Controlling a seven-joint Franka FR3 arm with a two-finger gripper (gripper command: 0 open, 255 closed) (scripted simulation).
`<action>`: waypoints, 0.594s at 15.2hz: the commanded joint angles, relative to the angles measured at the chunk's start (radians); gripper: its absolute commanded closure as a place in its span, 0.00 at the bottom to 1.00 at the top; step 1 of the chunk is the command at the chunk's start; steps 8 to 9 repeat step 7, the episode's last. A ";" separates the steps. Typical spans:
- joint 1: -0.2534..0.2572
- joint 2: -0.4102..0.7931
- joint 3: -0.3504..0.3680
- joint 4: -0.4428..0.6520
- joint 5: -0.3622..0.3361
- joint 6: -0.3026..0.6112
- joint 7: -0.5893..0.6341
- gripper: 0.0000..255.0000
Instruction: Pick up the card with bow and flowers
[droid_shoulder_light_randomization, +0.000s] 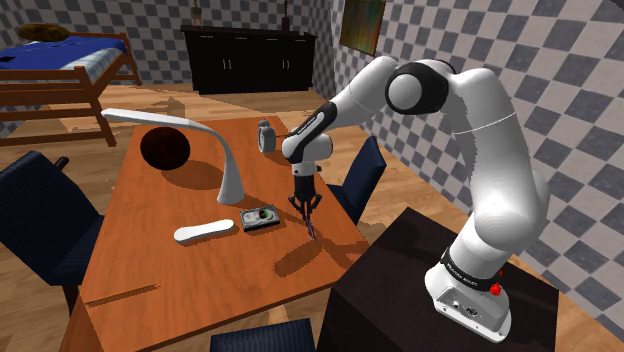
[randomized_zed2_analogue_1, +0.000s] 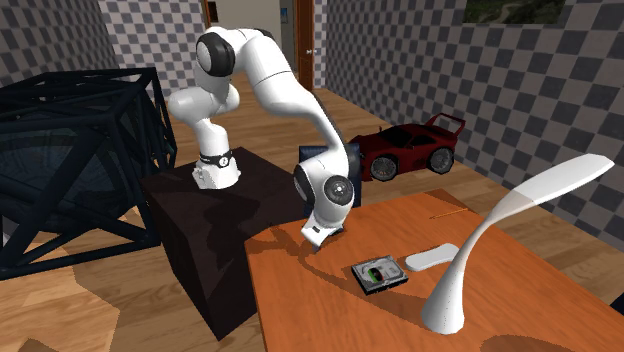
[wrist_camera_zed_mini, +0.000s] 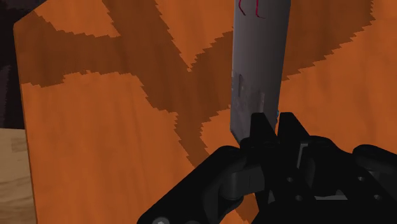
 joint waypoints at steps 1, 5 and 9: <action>0.000 -0.027 -0.001 -0.013 -0.001 -0.014 0.003 1.00; -0.001 -0.072 -0.002 -0.025 -0.004 -0.045 0.012 1.00; -0.001 -0.073 -0.002 -0.026 -0.004 -0.047 0.013 1.00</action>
